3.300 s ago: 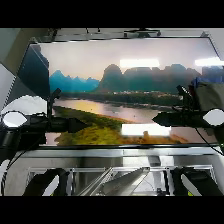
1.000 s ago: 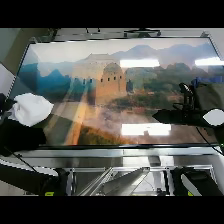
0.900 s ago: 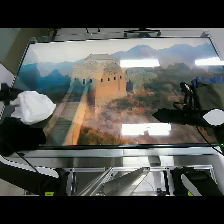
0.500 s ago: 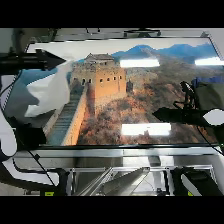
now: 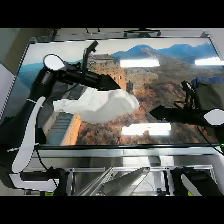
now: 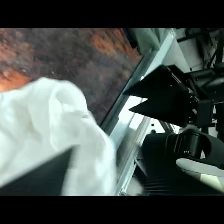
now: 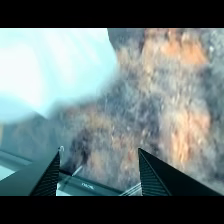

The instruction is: Fold the shirts.

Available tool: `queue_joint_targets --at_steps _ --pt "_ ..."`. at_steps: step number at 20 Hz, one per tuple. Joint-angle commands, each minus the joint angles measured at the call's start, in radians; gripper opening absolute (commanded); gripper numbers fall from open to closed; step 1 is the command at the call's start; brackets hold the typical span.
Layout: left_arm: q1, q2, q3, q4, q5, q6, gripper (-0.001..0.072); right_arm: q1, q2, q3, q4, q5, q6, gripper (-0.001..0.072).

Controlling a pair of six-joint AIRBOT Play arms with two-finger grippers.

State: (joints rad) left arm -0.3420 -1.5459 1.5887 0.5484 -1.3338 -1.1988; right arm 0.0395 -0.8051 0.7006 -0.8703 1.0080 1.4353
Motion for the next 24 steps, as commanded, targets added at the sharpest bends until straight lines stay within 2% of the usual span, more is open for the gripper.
queue_joint_targets --at_steps 1,4,6,8,12,14,16,19,20,21,22,23,24 --pt "0.005 0.003 0.020 0.029 -0.005 0.011 0.0710 -0.053 0.000 0.014 0.004 -0.011 0.001 0.0531" --pt "0.173 0.003 0.129 0.240 -0.196 -0.068 0.0709 -0.152 -0.028 0.015 -0.003 -0.002 -0.002 0.0532" --pt "0.293 0.015 0.086 0.357 -0.253 -0.094 0.0709 -0.183 -0.095 0.015 -0.004 0.018 -0.035 0.0539" --pt "0.418 0.033 -0.043 0.373 -0.232 -0.093 0.0708 -0.168 -0.203 0.015 -0.004 0.024 -0.063 0.0641" --pt "0.652 0.024 -0.319 0.373 -0.145 -0.045 0.0708 -0.074 -0.410 0.015 0.004 0.012 -0.150 0.0639" --pt "0.728 -0.007 -0.377 0.367 -0.079 -0.013 0.0708 -0.002 -0.489 0.015 0.008 -0.027 -0.150 0.0639" --pt "0.770 -0.054 -0.386 0.365 -0.024 0.001 0.0707 0.068 -0.549 0.015 0.038 -0.087 -0.151 0.0640" --pt "0.777 -0.156 -0.340 0.366 -0.029 0.005 0.0706 0.135 -0.606 0.015 0.149 -0.164 -0.203 0.0639" --pt "0.776 -0.188 -0.310 0.366 -0.038 0.005 0.0665 0.145 -0.615 0.015 0.204 -0.166 -0.234 0.0638" --pt "0.773 -0.219 -0.275 0.365 -0.054 0.005 0.0587 0.148 -0.618 0.015 0.266 -0.166 -0.271 0.0574" --pt "0.767 -0.250 -0.234 0.366 -0.069 0.005 0.0503 0.148 -0.617 0.016 0.323 -0.167 -0.320 0.0380" --pt "0.760 -0.280 -0.193 0.365 -0.094 0.004 0.0416 0.148 -0.617 0.016 0.388 -0.166 -0.382 0.0152" --pt "0.749 -0.303 -0.160 0.365 -0.113 0.003 0.0307 0.148 -0.617 0.016 0.441 -0.166 -0.427 0.0056"
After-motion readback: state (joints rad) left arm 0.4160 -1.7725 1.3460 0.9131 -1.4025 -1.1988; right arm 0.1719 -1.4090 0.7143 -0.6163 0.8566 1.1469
